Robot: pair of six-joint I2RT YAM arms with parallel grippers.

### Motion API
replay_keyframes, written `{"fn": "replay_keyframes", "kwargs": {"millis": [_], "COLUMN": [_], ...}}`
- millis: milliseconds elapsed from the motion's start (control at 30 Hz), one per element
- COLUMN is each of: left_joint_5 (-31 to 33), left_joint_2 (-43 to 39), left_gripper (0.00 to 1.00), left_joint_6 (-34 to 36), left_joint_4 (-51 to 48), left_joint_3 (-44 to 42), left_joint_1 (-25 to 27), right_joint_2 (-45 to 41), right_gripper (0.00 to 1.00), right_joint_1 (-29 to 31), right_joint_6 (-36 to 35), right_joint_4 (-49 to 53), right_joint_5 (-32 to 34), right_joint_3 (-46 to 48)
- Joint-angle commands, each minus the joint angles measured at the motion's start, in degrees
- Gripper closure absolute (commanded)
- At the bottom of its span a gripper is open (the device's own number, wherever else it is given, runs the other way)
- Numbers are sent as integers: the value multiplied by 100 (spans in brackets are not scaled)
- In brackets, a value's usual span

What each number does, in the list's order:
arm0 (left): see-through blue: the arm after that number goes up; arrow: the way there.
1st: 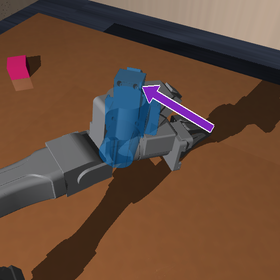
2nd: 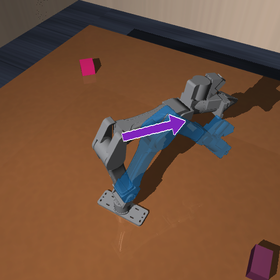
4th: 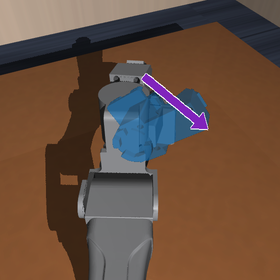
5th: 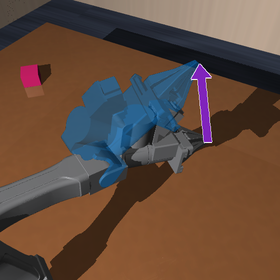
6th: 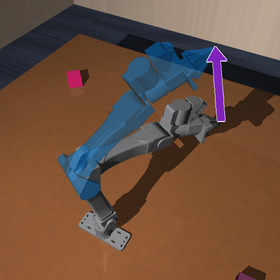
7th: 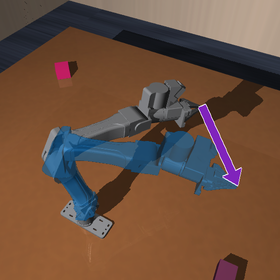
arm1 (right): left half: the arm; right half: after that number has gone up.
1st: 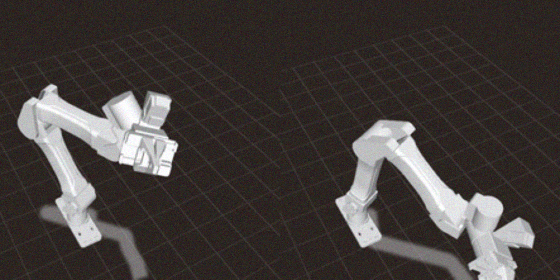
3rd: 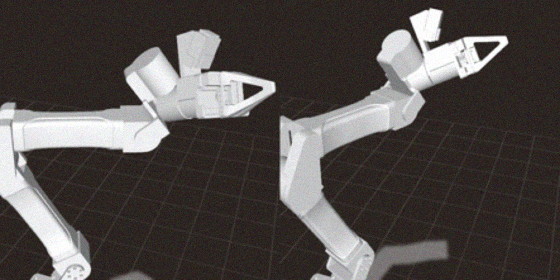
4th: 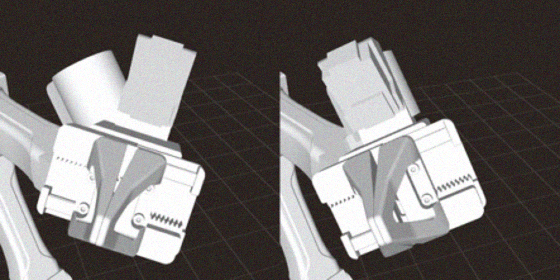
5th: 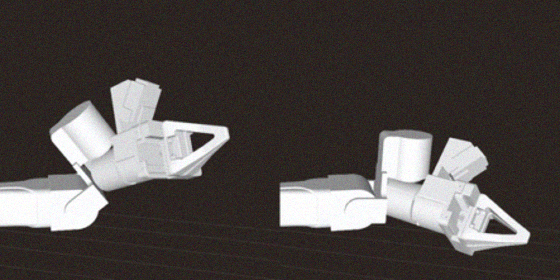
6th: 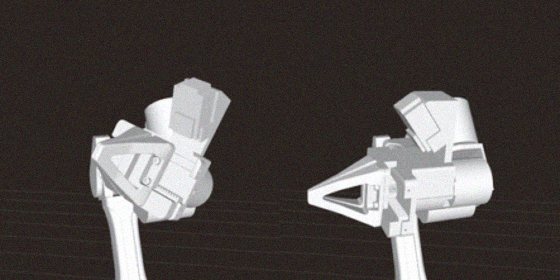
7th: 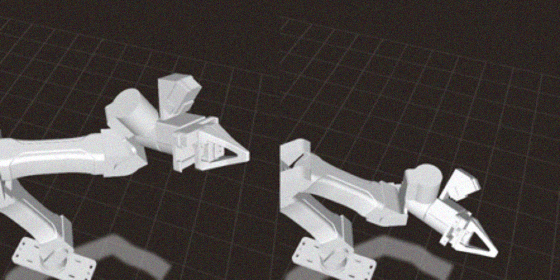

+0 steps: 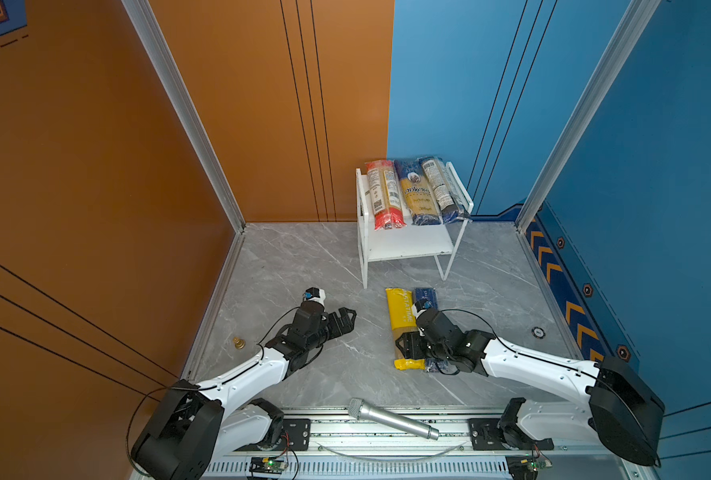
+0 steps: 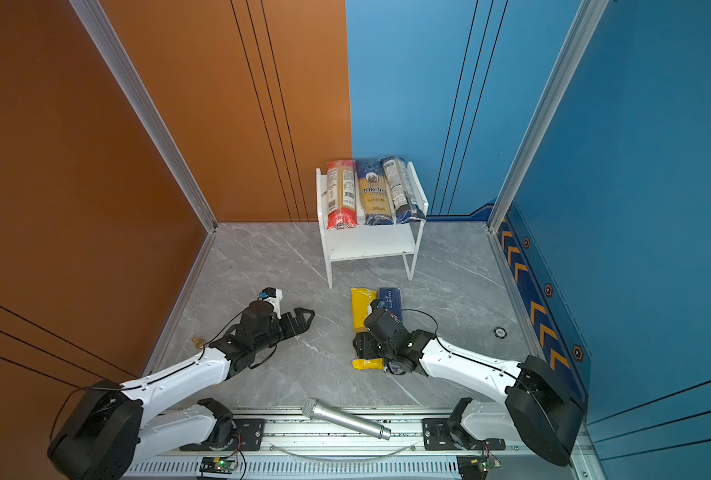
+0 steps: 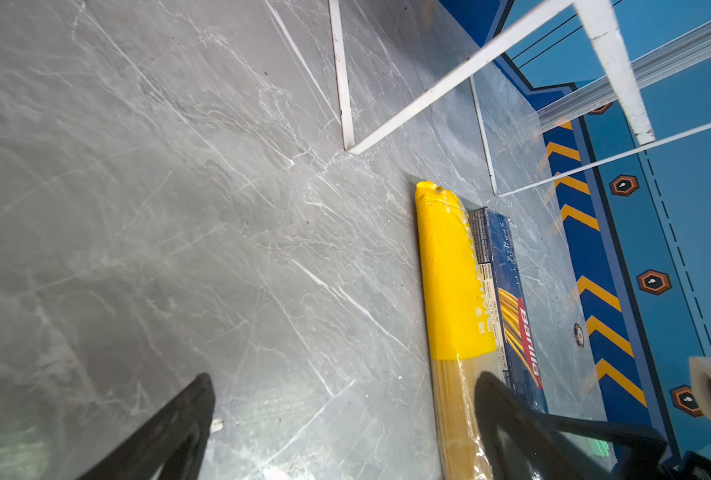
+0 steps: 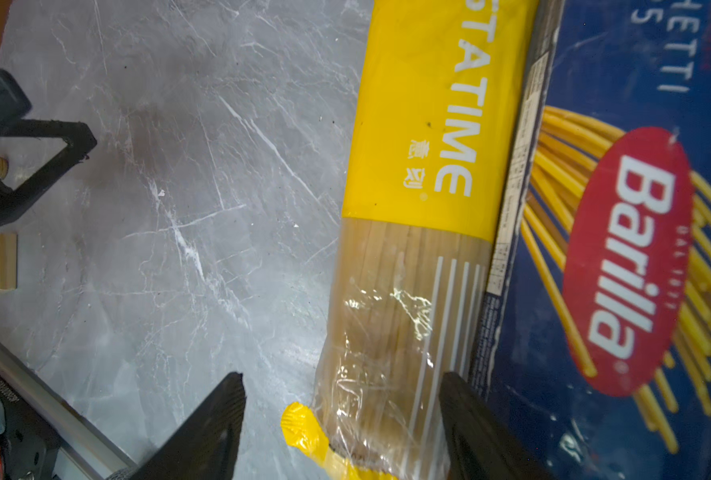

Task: Place and organize the pasta boxes and bags onto the shelf
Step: 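Lower the open right gripper onto the end of the yellow Pastatime pack, then close the right gripper around the near end of the Pastatime pack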

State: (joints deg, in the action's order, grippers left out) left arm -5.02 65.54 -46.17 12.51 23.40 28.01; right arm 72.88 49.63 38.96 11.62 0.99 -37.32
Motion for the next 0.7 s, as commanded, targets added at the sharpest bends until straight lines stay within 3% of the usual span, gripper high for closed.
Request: {"fn": "replay_keyframes", "kwargs": {"millis": [0, 300, 667], "left_joint_5": [-63, -72, -74], "left_joint_2": [-111, -199, -228], "left_gripper": [2, 2, 2], "left_joint_6": [-6, -23, -32], "left_joint_4": [-66, -65, -65], "left_joint_3": [-90, -165, -221], "left_joint_1": [-66, -109, -146], "right_joint_2": [116, 564, 971], "right_gripper": [28, 28, 27], "right_joint_1": [23, 43, 144], "right_joint_6": [86, 325, 368], "right_joint_4": [372, 401, 934], "right_joint_5": [295, 236, 671], "right_joint_3": [-118, -157, -449]}}
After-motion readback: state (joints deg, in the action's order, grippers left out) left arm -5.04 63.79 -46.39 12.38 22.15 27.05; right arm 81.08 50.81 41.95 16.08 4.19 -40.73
